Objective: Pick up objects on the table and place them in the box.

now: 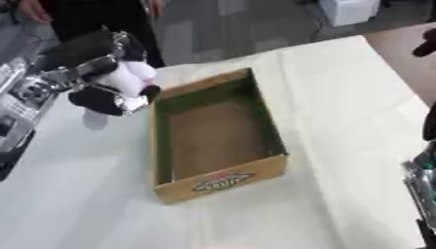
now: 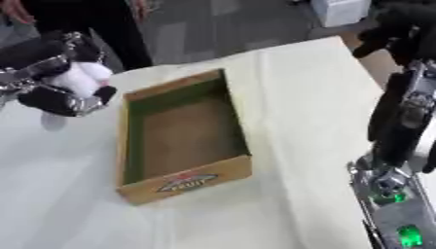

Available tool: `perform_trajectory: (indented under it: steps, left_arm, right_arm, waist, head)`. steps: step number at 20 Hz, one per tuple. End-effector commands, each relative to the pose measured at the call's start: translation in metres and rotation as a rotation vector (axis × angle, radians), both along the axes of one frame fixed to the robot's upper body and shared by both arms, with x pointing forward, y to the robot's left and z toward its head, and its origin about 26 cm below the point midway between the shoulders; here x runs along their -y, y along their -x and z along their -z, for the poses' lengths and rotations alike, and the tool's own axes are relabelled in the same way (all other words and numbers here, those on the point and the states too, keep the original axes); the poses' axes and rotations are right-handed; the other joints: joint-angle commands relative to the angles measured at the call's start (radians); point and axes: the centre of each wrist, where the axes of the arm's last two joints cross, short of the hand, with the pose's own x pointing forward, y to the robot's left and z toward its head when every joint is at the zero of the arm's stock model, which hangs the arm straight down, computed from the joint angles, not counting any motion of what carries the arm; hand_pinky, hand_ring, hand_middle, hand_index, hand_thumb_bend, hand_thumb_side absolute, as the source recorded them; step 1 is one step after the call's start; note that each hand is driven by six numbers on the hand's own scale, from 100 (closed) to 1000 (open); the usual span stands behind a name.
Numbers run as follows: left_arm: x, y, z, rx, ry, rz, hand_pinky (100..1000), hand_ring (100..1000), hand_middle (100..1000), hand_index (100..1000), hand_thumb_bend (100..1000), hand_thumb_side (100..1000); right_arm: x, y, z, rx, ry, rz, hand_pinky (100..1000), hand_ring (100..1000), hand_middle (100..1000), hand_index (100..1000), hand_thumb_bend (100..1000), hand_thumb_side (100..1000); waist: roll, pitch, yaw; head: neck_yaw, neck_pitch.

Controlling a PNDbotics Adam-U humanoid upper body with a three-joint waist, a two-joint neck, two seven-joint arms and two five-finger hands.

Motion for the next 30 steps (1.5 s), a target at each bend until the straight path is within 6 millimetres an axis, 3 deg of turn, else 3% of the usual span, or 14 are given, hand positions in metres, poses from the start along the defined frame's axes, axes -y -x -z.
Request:
perform_trajectory:
  steps: [1, 21, 30]
  left_arm:
    - [-0.003, -0.003, -0.011, 0.05, 0.004, -0.002, 100, 100, 100, 114, 100, 550]
    - [0.016, -0.022, -0.013, 0.154, -0.041, 0.057, 100, 100, 100, 116, 100, 545]
    - [0.023, -0.026, -0.007, 0.155, -0.015, 0.117, 100, 100, 121, 152, 100, 525]
  right_arm:
    - [-0.005, 0.002, -0.008, 0.031, -0.004, -0.031, 367, 481, 539, 642, 100, 854]
    - [-0.024, 0.003, -0.028, 0.099, -0.01, -0.12, 366, 480, 537, 642, 100, 855]
    - [-0.026, 0.004, -0.03, 0.108, -0.01, -0.129, 365, 480, 537, 641, 100, 854]
  waist:
    - [-0.004, -0.011, -0.003]
    - [0.021, 0.052, -0.08]
    - [0.028, 0.059, -0.089]
  head:
    - [0.013, -0.02]
    - [0.048, -0.065]
    - [0.053, -0.067]
